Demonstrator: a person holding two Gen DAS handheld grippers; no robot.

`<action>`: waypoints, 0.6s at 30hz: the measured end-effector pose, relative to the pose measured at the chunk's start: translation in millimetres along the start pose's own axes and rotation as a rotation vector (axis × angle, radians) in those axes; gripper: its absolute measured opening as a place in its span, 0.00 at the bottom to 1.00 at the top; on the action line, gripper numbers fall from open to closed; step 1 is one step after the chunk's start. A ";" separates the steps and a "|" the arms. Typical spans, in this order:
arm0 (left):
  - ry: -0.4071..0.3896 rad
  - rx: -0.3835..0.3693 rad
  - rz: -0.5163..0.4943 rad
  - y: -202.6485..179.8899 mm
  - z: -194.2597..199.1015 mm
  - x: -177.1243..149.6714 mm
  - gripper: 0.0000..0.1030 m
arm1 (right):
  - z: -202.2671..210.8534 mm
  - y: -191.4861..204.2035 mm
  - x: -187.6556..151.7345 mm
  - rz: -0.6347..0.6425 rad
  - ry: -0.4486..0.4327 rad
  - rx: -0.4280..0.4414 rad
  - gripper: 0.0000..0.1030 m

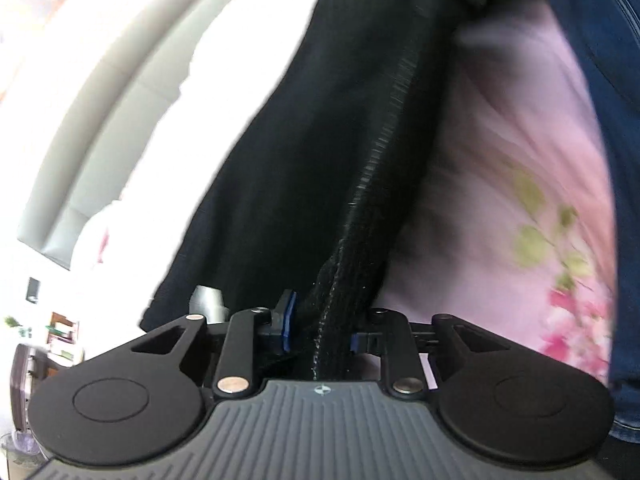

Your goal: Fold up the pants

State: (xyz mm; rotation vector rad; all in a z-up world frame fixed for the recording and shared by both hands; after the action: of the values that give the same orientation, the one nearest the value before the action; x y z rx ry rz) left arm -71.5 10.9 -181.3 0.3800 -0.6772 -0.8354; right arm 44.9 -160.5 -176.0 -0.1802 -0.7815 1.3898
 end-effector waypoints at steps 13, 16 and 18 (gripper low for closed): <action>-0.116 0.077 0.141 71.1 51.2 51.7 0.25 | -13.1 -11.7 -57.0 -0.015 0.206 -0.146 0.29; -0.112 0.066 0.150 72.0 47.7 55.5 0.26 | -9.6 -32.0 -80.9 -0.043 0.249 -0.175 0.29; -0.109 0.066 0.146 75.6 38.2 53.8 0.26 | -8.5 -46.3 -98.8 -0.068 0.271 -0.198 0.27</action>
State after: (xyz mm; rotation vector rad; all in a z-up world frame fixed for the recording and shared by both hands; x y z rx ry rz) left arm -30.0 14.1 -90.0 0.3416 -0.8260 -0.6997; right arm 89.4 -258.7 -195.1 -0.4823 -0.6906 1.1928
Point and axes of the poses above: each gripper's, at about its wrist camera, not at the fingertips, and z roughly against the way its jaws point, y to its left, x to its top, the point moved 5 cm from there along -z, roughly the way its jaws point, and after that the axes turned 6 degrees about -x, right-handed, at the moved point
